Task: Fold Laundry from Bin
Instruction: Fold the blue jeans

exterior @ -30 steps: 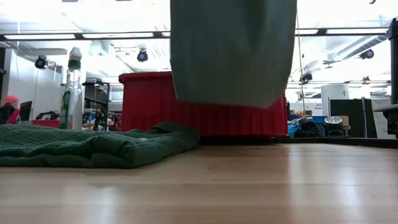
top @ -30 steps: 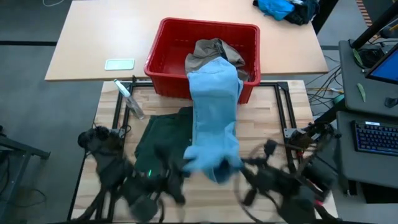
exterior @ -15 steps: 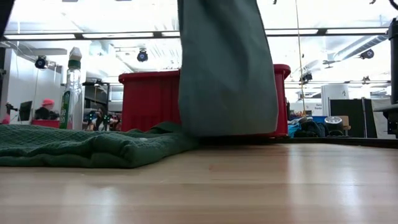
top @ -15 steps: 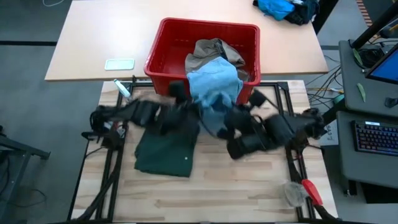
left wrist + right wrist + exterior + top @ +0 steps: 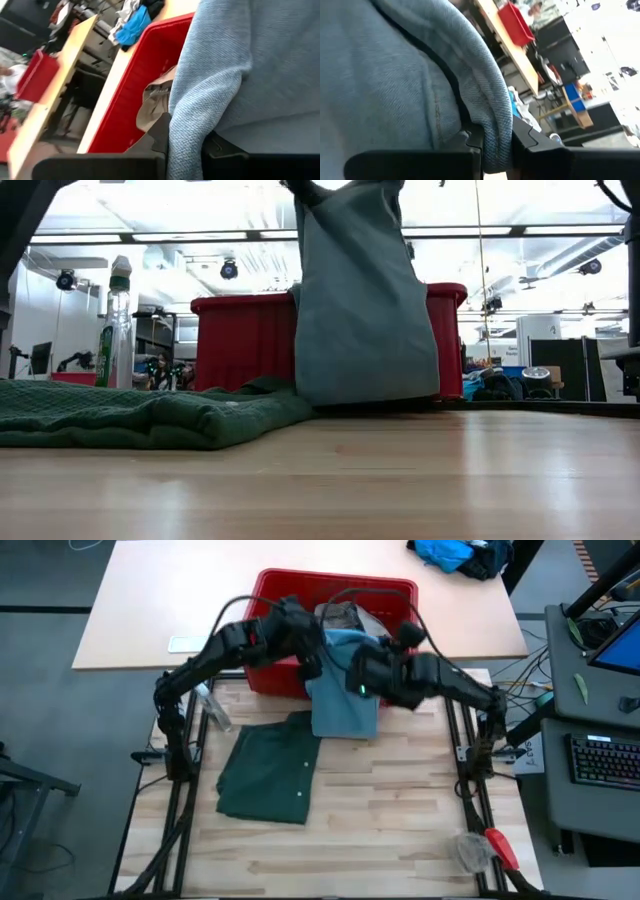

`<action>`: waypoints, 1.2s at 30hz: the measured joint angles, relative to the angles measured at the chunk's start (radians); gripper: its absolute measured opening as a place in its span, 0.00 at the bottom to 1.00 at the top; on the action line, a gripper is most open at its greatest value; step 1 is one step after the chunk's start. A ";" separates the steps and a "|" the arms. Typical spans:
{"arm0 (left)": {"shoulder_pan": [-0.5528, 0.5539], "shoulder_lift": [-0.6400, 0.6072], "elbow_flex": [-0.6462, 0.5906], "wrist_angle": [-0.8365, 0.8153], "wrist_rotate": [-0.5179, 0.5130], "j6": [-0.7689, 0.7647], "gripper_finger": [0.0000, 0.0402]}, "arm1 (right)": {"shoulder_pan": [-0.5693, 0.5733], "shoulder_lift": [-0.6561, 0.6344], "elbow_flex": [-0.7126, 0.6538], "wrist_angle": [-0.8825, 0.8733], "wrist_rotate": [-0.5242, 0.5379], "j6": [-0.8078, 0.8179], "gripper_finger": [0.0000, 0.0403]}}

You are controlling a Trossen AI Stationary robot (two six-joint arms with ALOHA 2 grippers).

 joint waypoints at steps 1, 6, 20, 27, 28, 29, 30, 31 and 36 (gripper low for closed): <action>0.022 0.000 0.000 0.011 0.037 0.007 0.03 | -0.028 0.002 0.000 0.027 -0.009 -0.037 0.07; 0.132 0.011 -0.001 0.099 0.219 -0.004 0.05 | -0.166 0.002 0.000 0.192 -0.133 -0.202 0.07; 0.230 0.114 -0.001 0.204 0.227 -0.006 0.12 | -0.438 0.027 -0.001 0.261 -0.503 -0.297 0.14; 0.261 0.164 -0.001 0.228 0.225 -0.008 0.18 | -0.494 0.079 -0.001 0.248 -0.575 -0.321 0.24; 0.267 0.169 -0.001 0.223 0.225 -0.012 0.19 | -0.503 0.085 -0.001 0.246 -0.581 -0.323 0.26; 0.271 0.174 -0.001 0.214 0.225 -0.015 0.20 | -0.508 0.092 -0.001 0.246 -0.587 -0.323 0.27; 0.276 0.180 -0.001 0.205 0.226 -0.019 0.22 | -0.514 0.097 -0.001 0.246 -0.590 -0.323 0.28; 0.281 0.186 -0.001 0.198 0.226 -0.024 0.23 | -0.523 0.101 -0.001 0.246 -0.596 -0.323 0.29; 0.308 0.213 -0.001 0.166 0.227 -0.039 0.31 | -0.550 0.109 -0.001 0.244 -0.604 -0.327 0.38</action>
